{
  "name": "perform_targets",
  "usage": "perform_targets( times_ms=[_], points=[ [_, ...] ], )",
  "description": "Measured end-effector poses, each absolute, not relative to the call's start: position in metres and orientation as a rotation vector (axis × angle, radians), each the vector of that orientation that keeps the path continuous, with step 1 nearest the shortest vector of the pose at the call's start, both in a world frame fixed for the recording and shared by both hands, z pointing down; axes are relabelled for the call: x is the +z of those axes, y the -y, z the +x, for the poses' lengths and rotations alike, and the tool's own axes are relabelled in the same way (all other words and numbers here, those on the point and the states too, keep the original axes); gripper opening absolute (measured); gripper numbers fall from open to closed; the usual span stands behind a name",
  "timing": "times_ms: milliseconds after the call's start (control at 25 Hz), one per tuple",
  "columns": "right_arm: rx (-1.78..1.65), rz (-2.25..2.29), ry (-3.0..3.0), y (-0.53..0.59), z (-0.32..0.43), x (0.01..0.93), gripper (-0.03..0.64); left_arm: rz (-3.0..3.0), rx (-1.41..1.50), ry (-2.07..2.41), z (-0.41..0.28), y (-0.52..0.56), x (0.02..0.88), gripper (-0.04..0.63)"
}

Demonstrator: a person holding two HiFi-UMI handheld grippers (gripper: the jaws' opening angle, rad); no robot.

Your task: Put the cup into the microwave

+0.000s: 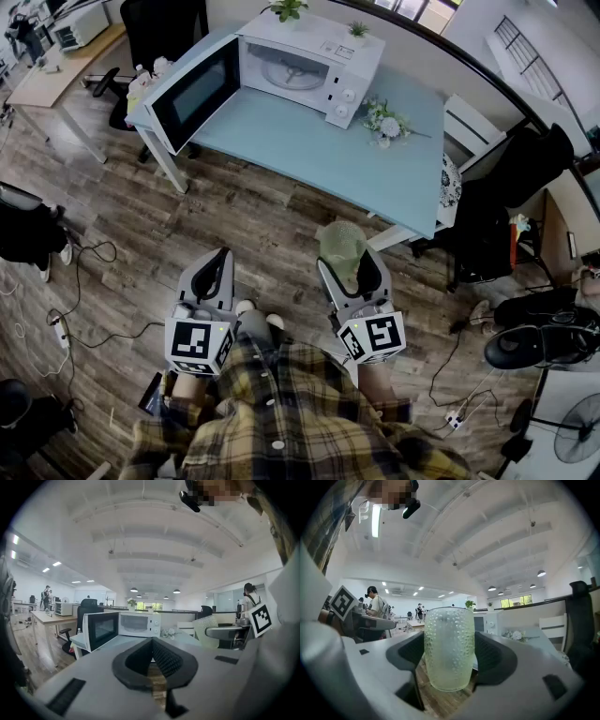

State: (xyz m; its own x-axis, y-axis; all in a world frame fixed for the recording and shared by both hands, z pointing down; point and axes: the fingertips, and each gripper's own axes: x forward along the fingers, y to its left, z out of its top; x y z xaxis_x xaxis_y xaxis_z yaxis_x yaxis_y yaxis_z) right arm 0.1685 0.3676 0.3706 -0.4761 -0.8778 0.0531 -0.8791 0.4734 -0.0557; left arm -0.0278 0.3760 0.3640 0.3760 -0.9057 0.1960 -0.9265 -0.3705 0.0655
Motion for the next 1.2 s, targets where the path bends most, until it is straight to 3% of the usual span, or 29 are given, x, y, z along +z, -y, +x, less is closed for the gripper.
perform_targets(
  times_ms=[480,1200],
  points=[
    [0.131,1.626,2.685,-0.34,0.165,0.37,0.334,2.43,0.152,1.698,-0.047,-0.351,0.369,-0.009],
    [0.133,1.724,2.654,-0.197,0.091,0.361,0.333,2.481,0.146,1.63,-0.115,-0.201,0.363,-0.009]
  ],
)
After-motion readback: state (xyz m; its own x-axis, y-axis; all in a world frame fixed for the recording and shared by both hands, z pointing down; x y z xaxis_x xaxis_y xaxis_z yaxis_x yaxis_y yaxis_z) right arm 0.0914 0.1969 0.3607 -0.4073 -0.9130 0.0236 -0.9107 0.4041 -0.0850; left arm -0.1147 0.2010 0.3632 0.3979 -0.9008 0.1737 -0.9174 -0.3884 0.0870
